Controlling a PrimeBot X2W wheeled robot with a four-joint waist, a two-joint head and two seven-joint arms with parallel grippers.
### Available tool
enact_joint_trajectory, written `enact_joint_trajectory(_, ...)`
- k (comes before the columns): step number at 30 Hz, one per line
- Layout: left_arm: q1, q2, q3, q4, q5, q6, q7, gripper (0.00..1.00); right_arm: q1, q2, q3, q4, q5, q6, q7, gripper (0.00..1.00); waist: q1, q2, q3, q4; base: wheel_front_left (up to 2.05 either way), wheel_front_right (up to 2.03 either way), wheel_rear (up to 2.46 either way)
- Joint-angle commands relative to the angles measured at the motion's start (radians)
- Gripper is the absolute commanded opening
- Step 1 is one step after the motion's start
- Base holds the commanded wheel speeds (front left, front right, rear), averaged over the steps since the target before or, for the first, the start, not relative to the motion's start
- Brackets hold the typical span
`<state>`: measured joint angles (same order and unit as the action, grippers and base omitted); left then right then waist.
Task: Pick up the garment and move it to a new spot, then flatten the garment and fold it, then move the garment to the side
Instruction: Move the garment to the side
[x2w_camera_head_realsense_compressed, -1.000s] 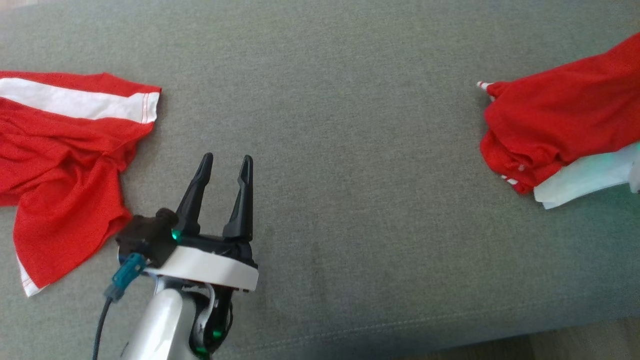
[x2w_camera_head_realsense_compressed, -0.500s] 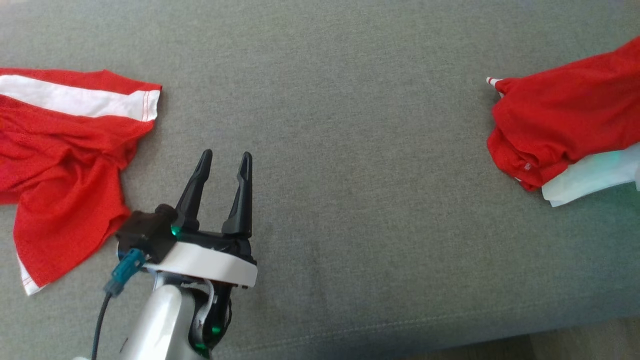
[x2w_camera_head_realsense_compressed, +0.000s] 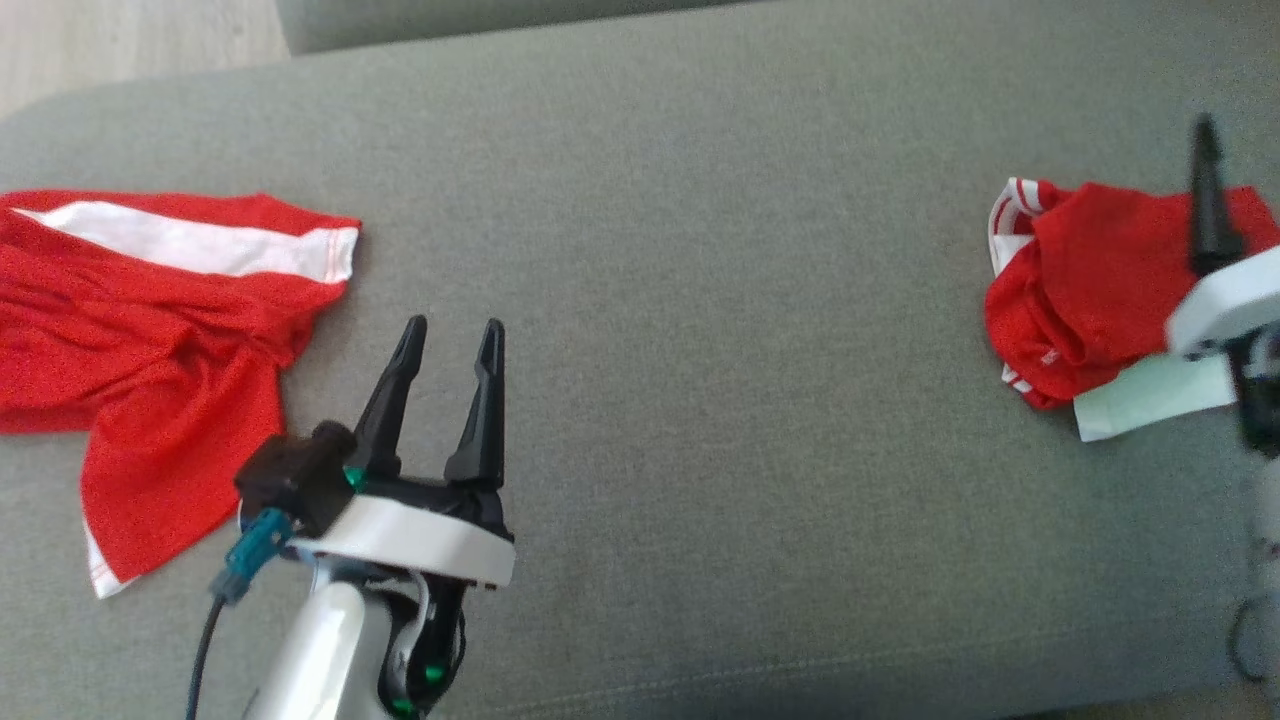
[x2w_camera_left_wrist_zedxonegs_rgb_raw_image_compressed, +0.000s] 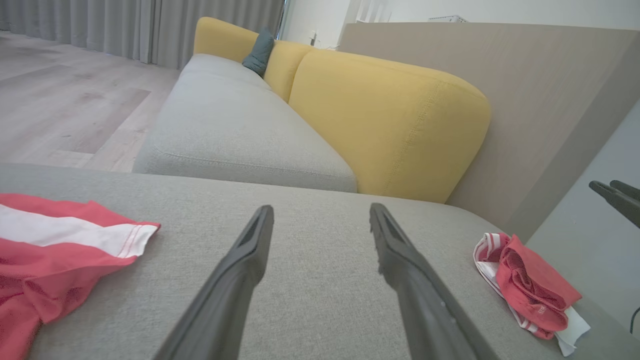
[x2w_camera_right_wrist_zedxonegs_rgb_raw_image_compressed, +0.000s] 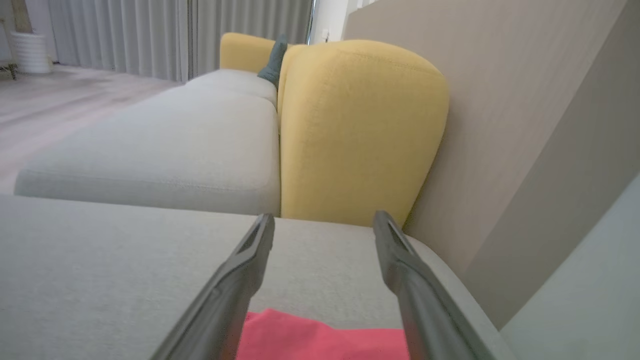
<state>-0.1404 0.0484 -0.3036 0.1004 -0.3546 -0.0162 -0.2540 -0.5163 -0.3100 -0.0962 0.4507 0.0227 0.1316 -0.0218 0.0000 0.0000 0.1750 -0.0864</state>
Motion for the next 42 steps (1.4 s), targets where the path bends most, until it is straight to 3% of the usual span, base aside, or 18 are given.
enact_joint_trajectory(1, -0.002, 0.002, 0.034, -0.034, -0.004, 0.007, -0.008, 1.00, 0.013, 0.003, 0.022, -0.046, 0.008, -0.001, -0.003, 1.00, 0.0000, 0.0000, -0.027, 0.010, 0.00, 0.00, 0.00)
enact_joint_trajectory(10, 0.056, 0.002, 0.051, -0.057, -0.021, 0.027, -0.008, 1.00, 0.152, 0.197, 0.080, -0.149, 0.062, -0.001, -0.104, 1.00, 0.0000, 0.0000, -0.143, 0.058, 0.00, 0.00, 0.00)
enact_joint_trajectory(15, 0.092, 0.002, 0.051, -0.061, -0.019, 0.029, -0.008, 1.00, 0.255, 0.250, 0.099, -0.178, 0.084, -0.001, -0.170, 1.00, 0.0000, 0.0000, -0.184, 0.084, 0.00, 0.00, 0.00)
enact_joint_trajectory(25, 0.164, 0.002, 0.037, -0.068, -0.005, 0.034, -0.008, 1.00, 0.416, 0.259, 0.161, -0.199, 0.197, -0.001, -0.230, 1.00, 0.0000, 0.0000, -0.225, 0.114, 0.00, 0.00, 0.00)
enact_joint_trajectory(42, 0.161, 0.002, 0.035, -0.081, 0.003, 0.048, -0.008, 1.00, 0.440, 0.260, 0.159, -0.200, 0.211, -0.001, -0.239, 1.00, 0.0000, 0.0000, -0.221, 0.098, 0.00, 0.00, 0.00)
